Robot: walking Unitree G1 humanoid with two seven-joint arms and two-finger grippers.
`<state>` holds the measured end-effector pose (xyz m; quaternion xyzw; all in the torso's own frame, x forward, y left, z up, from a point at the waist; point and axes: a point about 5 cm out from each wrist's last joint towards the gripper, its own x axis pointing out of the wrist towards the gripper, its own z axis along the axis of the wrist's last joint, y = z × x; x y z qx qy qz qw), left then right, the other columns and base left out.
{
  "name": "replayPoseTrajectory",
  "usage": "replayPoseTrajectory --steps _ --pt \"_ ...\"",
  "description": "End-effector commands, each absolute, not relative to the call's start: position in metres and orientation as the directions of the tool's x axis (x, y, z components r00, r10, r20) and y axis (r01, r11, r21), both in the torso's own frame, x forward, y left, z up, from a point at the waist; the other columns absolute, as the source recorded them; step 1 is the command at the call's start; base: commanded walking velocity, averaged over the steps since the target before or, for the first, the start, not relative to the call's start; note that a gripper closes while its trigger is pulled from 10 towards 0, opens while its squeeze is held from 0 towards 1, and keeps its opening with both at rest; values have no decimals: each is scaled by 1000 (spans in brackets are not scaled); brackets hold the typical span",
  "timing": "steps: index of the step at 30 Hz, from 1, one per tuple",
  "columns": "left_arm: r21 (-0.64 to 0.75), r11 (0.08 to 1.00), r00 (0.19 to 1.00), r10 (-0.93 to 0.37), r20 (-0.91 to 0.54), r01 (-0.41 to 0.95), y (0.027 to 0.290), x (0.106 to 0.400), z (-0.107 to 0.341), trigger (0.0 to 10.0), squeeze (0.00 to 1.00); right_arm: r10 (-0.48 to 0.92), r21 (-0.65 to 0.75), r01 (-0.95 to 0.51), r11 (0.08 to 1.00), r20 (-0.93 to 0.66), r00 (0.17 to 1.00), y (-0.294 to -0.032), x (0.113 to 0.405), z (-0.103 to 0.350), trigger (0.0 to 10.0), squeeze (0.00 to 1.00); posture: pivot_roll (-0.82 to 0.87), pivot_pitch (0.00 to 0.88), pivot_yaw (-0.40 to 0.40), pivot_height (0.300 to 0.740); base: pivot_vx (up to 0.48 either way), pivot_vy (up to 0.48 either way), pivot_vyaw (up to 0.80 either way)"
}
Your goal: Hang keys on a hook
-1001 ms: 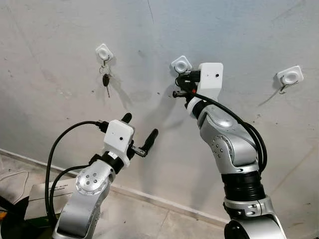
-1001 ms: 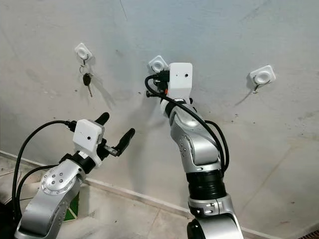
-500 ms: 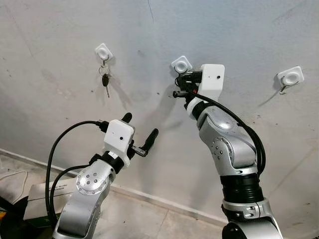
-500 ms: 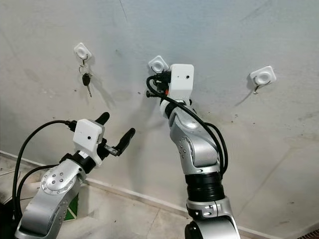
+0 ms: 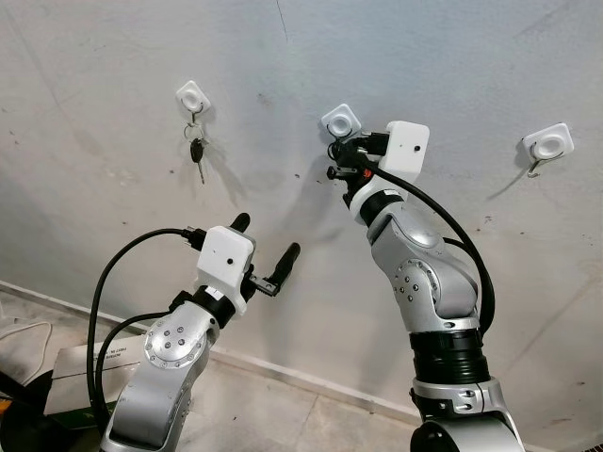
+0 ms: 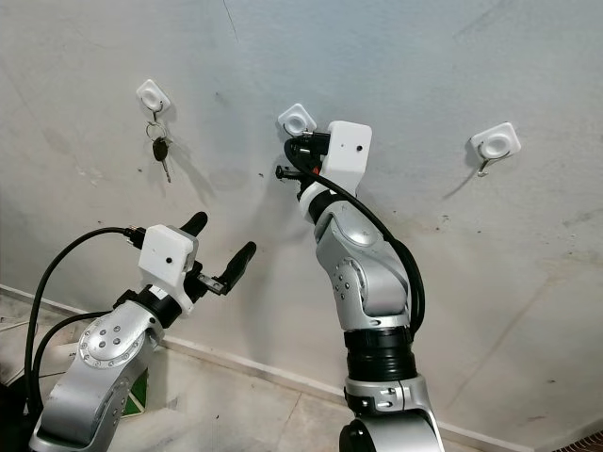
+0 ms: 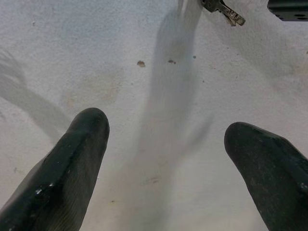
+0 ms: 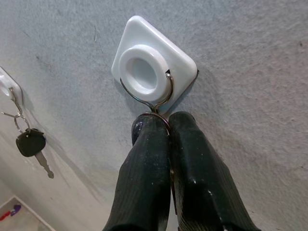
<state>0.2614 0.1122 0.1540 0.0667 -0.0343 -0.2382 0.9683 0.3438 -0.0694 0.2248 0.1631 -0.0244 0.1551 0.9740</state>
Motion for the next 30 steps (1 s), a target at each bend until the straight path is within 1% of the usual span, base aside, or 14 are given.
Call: replayPoseTrajectory --steps 1,3,8,15,19,22,24,30 --pt "162 879 887 -460 37 449 113 263 155 10000 0 280 319 -317 893 155 947 -74 341 233 10000 0 85 0 23 740 0 0 0" --pt "163 879 888 -459 37 447 113 263 154 10000 0 298 318 -346 883 191 935 -79 336 235 10000 0 84 0 24 740 0 0 0" --pt "165 878 887 -460 38 449 113 263 154 10000 0 351 289 -405 867 222 910 -84 325 232 10000 0 84 0 23 740 0 0 0" --pt "167 877 886 -463 37 451 114 264 154 10000 0 370 221 -418 881 225 901 -89 313 226 10000 0 77 0 29 740 0 0 0" --pt "169 874 883 -468 37 456 113 265 154 10000 0 376 207 -420 883 221 900 -83 308 223 10000 0 77 0 34 740 0 0 0" --pt "171 873 882 -470 37 458 113 265 154 10000 0 395 213 -440 872 223 891 -70 306 224 10000 0 78 0 35 740 0 0 0" --pt "171 872 882 -470 37 458 113 265 154 10000 0 398 210 -443 872 224 890 -66 306 225 10000 0 81 0 35 740 0 0 0" --pt "170 874 884 -467 38 455 113 265 154 10000 0 367 218 -406 887 198 909 -59 310 225 10000 0 86 0 31 740 0 0 0"
